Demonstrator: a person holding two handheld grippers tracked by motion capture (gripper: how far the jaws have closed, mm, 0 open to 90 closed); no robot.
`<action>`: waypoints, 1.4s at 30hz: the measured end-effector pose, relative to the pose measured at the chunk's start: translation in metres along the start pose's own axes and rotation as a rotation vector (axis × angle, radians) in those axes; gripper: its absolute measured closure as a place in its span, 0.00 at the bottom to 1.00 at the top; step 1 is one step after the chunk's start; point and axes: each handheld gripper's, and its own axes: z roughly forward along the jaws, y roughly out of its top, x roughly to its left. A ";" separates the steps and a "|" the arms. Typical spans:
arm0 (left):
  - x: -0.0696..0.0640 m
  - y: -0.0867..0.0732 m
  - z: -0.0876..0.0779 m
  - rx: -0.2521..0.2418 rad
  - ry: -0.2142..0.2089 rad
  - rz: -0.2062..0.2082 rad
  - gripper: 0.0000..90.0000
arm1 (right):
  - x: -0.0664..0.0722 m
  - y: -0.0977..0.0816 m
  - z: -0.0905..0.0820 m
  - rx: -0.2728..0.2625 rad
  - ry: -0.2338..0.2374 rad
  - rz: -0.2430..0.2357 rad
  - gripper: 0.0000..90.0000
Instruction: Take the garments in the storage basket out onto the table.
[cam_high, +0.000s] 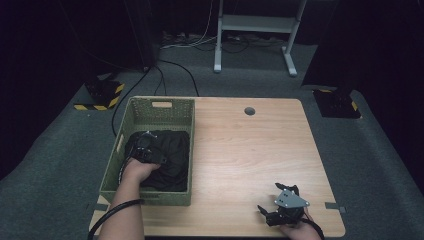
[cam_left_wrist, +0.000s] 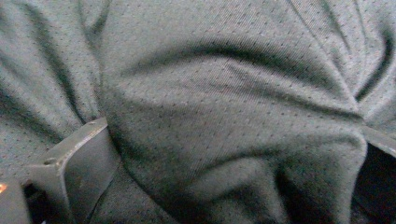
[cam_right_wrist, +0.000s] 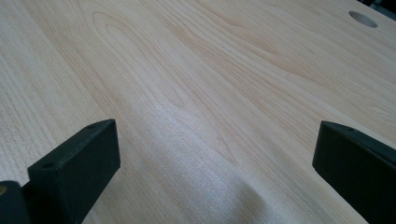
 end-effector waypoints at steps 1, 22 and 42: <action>0.000 0.000 0.000 0.001 -0.002 0.001 0.03 | 0.000 0.000 0.000 0.000 0.000 0.000 0.01; -0.002 -0.001 -0.012 -0.002 -0.103 0.052 0.54 | 0.001 0.000 0.000 0.004 0.003 -0.011 0.01; -0.005 0.011 -0.030 -0.093 -0.070 0.031 0.76 | 0.000 0.000 0.000 -0.004 0.006 -0.001 0.01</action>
